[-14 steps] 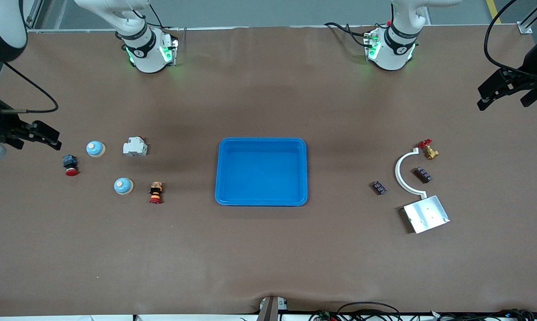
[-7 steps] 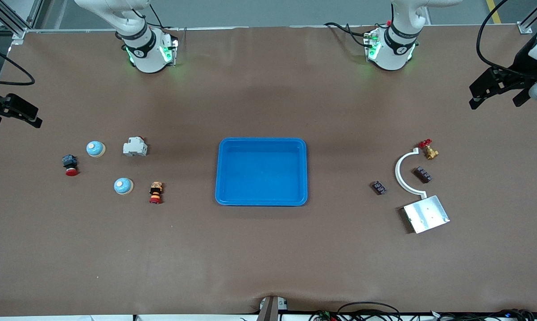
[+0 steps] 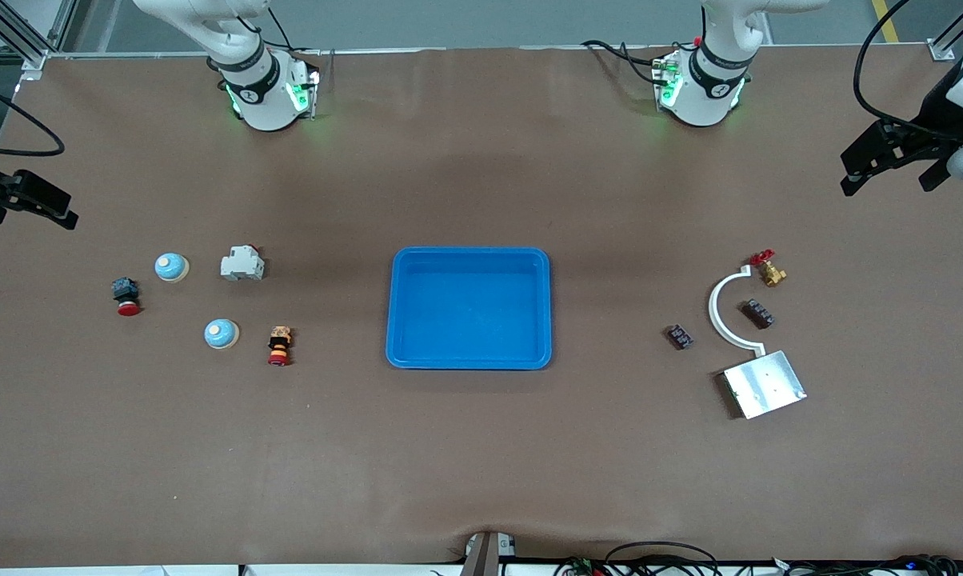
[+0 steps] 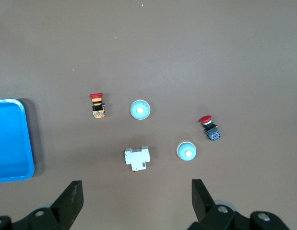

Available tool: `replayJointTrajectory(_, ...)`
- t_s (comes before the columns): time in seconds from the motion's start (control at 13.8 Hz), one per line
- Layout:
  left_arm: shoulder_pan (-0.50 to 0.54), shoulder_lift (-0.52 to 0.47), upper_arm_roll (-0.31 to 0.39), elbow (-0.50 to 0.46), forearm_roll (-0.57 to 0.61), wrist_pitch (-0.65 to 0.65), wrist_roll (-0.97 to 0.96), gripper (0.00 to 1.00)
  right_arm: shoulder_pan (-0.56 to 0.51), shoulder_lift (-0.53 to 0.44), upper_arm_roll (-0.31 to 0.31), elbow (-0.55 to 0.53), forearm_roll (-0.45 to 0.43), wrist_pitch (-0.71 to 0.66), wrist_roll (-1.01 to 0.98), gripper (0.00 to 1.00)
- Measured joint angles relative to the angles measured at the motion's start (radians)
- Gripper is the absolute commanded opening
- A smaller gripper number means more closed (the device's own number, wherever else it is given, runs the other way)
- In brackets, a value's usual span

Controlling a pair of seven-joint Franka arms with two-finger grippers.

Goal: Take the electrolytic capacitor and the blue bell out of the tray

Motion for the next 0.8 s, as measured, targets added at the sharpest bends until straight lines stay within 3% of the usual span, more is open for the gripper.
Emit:
replayJointTrajectory(0.44,0.003,0.007,0.003,0.003,0.000,0.000,0.000,1.00,0.000,0.001,0.000,0.000,0.003,-0.001,0.000,1.00)
replayJointTrajectory(0.8,0.003,0.008,0.002,0.003,0.000,-0.001,0.000,1.00,-0.006,0.004,-0.002,0.000,0.063,-0.001,-0.001,1.00)
